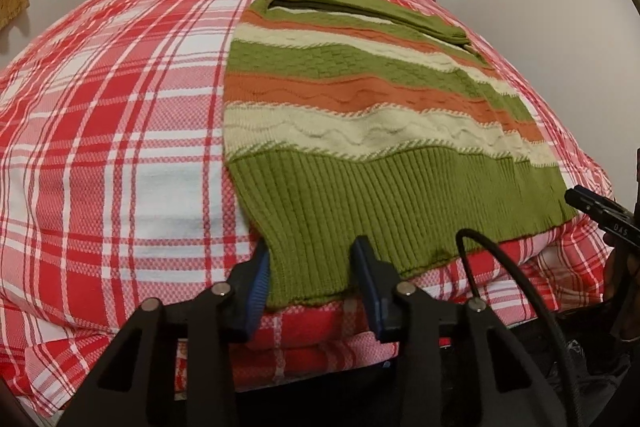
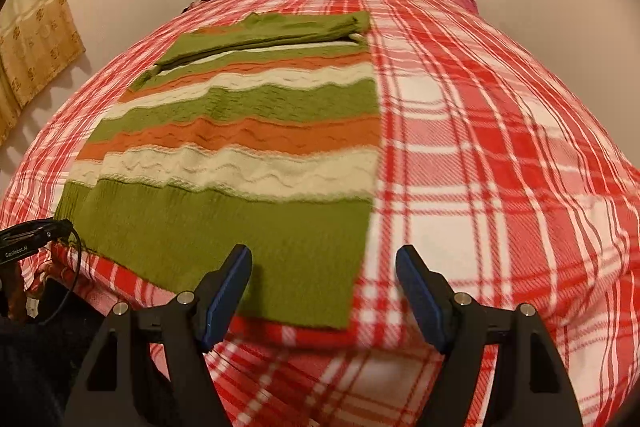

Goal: Fold small clothes
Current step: 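Lower both tools to the sweater hem and close on its two corners, then lift the hem with both tools and fold it up toward the collar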

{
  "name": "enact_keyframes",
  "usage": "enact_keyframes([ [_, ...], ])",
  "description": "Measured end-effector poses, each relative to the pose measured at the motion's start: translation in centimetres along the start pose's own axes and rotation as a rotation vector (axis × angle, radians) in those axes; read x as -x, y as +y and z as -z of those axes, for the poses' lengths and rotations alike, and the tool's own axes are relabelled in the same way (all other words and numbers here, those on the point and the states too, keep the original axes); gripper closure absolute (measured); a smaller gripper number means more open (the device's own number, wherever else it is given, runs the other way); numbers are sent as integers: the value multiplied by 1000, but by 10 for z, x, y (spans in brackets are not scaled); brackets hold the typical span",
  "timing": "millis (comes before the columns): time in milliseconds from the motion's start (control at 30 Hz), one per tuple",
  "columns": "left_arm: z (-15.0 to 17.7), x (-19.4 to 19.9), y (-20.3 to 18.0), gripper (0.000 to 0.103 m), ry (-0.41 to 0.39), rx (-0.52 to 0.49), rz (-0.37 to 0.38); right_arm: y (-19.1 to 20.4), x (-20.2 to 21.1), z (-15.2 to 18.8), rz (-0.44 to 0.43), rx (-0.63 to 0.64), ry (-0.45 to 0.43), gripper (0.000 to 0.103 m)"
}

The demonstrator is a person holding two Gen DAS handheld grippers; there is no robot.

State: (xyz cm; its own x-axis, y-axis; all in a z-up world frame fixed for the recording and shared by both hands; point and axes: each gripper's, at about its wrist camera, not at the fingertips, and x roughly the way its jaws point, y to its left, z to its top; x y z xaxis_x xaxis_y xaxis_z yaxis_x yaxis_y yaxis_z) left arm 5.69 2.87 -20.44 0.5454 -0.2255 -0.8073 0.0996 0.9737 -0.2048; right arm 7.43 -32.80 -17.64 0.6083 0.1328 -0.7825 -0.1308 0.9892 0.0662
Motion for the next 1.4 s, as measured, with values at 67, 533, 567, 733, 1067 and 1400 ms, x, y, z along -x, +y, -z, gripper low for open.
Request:
enact_keyframes([
  [67, 0, 0, 0, 61, 0, -5, -2, -6, 0, 3, -6, -19, 7, 28],
  [533, 2, 1, 2, 78, -11, -18, 7, -3, -6, 7, -153, -57, 16, 88],
  [567, 1, 2, 2, 84, -15, -18, 9, -6, -5, 8, -174, -74, 5, 89],
  [733, 0, 16, -10, 88, -75, -78, 3, -14, -3, 8, -216, -123, -23, 91],
  [1067, -17, 45, -8, 89, -227, -119, 66, -19, 23, -6, -302, -171, -160, 98],
  [1400, -58, 59, -6, 91, -306, -94, 129, -18, 50, -40, -320, -177, -254, 99],
])
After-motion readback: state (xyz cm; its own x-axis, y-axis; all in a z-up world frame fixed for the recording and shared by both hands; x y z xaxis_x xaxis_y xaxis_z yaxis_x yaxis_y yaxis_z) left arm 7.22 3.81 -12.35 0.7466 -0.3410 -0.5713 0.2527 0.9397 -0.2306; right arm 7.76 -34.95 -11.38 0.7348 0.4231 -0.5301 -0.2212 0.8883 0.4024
